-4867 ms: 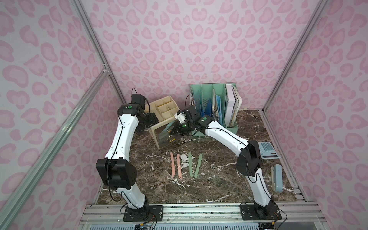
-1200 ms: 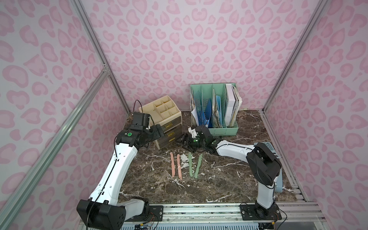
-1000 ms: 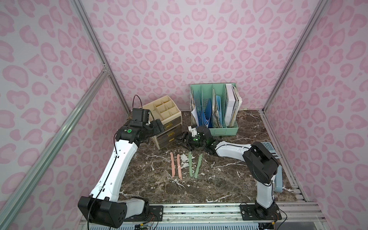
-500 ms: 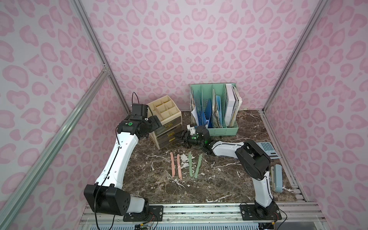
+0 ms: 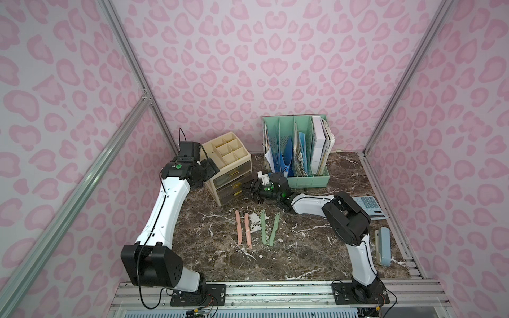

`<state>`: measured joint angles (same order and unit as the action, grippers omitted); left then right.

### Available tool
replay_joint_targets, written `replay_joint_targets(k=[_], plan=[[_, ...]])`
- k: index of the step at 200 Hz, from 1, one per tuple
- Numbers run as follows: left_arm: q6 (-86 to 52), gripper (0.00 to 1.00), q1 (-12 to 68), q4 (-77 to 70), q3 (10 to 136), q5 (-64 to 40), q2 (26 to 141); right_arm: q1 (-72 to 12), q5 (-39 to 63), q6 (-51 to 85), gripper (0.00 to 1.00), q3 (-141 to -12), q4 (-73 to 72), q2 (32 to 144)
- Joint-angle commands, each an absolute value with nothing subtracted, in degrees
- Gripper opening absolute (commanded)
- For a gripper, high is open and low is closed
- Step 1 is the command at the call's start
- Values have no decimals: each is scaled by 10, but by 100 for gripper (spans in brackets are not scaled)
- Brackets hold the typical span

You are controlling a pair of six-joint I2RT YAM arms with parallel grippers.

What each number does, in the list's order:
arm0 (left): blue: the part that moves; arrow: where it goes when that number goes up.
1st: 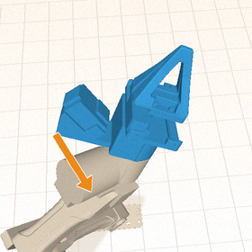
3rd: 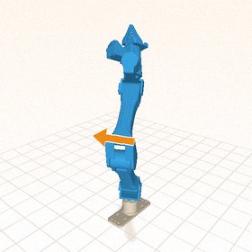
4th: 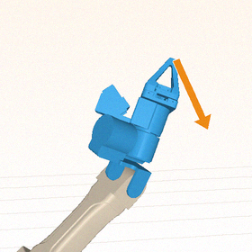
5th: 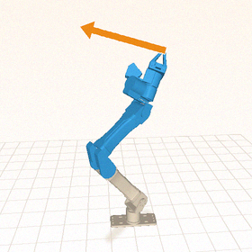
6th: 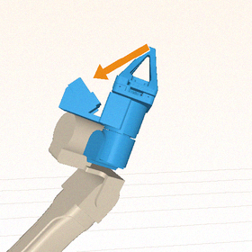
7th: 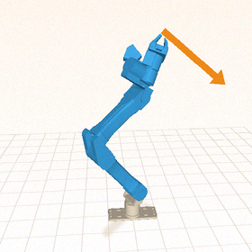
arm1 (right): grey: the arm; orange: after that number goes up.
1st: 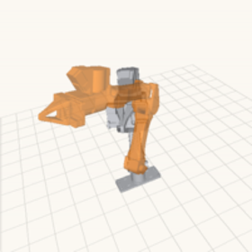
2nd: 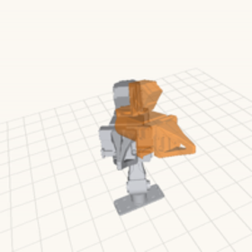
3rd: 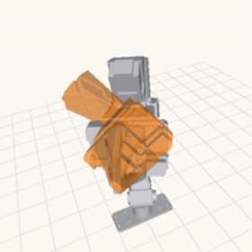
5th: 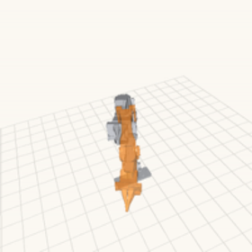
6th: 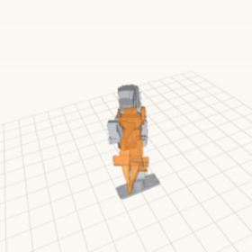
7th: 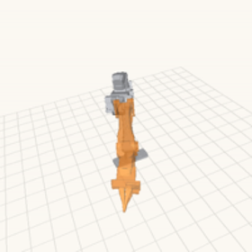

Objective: Place the fruit knives into the drawer by color
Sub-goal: Open the drawer in the storage box.

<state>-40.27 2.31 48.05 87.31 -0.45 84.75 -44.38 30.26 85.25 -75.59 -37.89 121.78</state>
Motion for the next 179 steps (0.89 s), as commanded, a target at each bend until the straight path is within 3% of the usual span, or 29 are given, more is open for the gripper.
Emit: replay_joint_targets(k=[1,91,179], plan=[[-404,84,21,472,872,-11,849,-441,308,854,57,-762,-402,1223],[-400,84,17,474,876,-16,863,-438,317,824,56,-840,-371,1264],[-401,84,18,476,879,-25,871,-437,315,822,45,-869,-375,1294]])
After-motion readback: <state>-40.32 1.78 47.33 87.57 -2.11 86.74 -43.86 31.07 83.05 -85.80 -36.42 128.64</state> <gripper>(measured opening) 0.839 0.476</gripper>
